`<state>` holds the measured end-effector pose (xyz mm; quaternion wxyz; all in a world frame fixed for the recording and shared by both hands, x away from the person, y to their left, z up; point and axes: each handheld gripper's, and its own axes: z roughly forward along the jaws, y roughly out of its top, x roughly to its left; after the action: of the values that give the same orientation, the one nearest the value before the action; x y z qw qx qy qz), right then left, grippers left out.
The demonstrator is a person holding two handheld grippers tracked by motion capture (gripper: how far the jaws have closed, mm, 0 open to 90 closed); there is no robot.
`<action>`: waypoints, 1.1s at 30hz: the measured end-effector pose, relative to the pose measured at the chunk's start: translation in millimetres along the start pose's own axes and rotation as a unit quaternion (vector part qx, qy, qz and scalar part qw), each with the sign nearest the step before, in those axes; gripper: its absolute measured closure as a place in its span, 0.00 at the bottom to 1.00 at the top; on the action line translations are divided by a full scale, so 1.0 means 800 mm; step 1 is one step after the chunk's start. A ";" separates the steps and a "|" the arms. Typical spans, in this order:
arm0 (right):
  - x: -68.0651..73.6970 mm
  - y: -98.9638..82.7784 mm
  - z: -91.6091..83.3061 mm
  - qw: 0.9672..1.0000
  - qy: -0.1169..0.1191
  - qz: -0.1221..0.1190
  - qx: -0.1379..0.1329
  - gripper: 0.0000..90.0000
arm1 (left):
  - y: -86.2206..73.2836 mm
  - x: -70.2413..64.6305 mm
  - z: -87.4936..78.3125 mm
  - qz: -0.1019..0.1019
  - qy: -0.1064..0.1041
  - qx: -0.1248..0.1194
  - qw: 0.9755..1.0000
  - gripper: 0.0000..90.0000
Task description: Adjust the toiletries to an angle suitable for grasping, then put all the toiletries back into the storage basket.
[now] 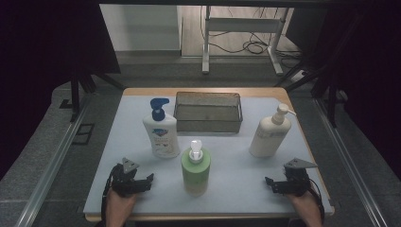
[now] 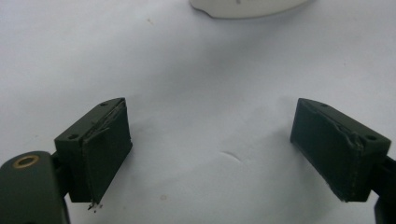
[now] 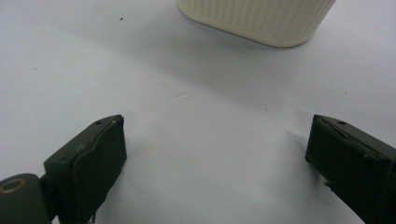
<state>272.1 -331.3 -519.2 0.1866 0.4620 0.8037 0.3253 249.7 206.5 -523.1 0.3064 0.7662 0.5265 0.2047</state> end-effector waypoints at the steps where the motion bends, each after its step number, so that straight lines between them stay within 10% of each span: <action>1: 0.000 0.000 0.000 1.000 0.000 0.000 0.000 0.06 | 0.000 0.000 0.000 0.000 0.000 0.000 1.000 0.13; 33: -0.001 0.001 -0.002 1.000 0.002 -0.002 0.003 0.08 | 0.000 0.004 0.001 -0.010 -0.010 0.004 1.000 0.13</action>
<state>272.2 -332.0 -517.6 0.1842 0.4602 0.8059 0.3237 251.4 209.0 -523.8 0.3104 0.7641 0.5320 0.1917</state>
